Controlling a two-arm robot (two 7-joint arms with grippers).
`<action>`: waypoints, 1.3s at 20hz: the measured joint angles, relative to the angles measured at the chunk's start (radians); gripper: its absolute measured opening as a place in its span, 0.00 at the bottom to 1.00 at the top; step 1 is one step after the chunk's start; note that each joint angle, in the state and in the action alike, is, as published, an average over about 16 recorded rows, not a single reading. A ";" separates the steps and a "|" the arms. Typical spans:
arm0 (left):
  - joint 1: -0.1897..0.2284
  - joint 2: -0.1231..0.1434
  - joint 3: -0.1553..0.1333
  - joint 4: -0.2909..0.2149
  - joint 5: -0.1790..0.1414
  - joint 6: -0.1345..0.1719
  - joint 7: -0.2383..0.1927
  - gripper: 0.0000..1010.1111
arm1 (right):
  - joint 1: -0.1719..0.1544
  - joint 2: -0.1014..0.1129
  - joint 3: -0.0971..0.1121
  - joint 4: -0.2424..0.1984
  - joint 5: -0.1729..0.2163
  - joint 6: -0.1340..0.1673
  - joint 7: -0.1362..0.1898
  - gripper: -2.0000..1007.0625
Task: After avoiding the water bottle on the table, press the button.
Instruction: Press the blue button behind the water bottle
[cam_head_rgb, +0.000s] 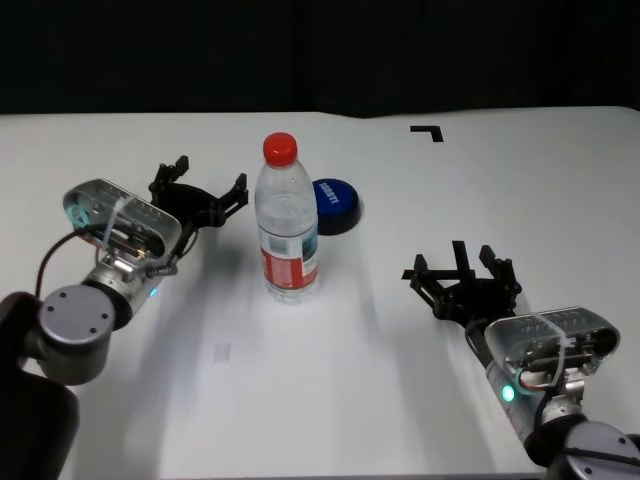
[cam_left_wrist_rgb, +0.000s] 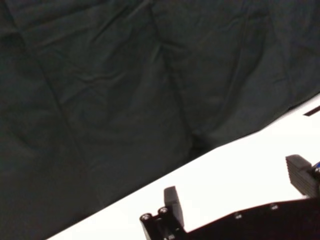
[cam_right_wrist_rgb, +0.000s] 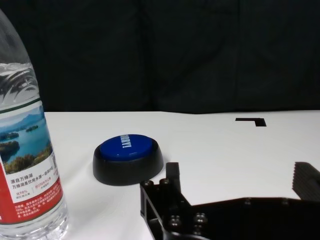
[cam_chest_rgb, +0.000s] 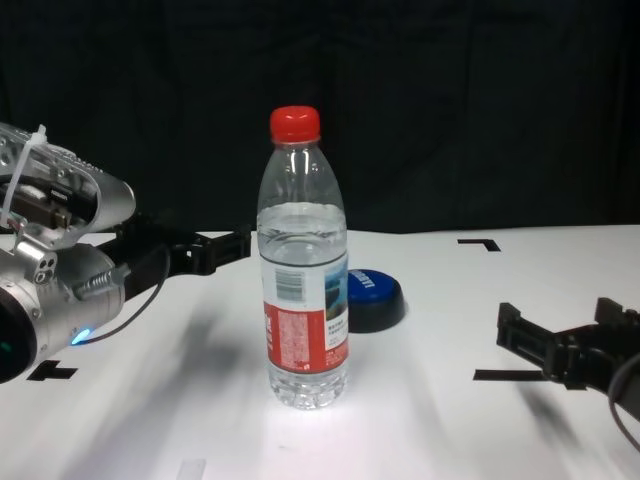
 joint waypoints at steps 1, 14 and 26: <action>-0.003 0.000 0.001 0.004 0.000 -0.002 0.000 0.99 | 0.000 0.000 0.000 0.000 0.000 0.000 0.000 1.00; -0.056 -0.005 0.021 0.073 0.002 -0.029 -0.014 0.99 | 0.000 0.000 0.000 0.000 0.000 0.000 0.000 1.00; -0.106 -0.013 0.039 0.144 -0.002 -0.059 -0.027 0.99 | 0.000 0.000 0.000 0.000 0.000 0.000 0.000 1.00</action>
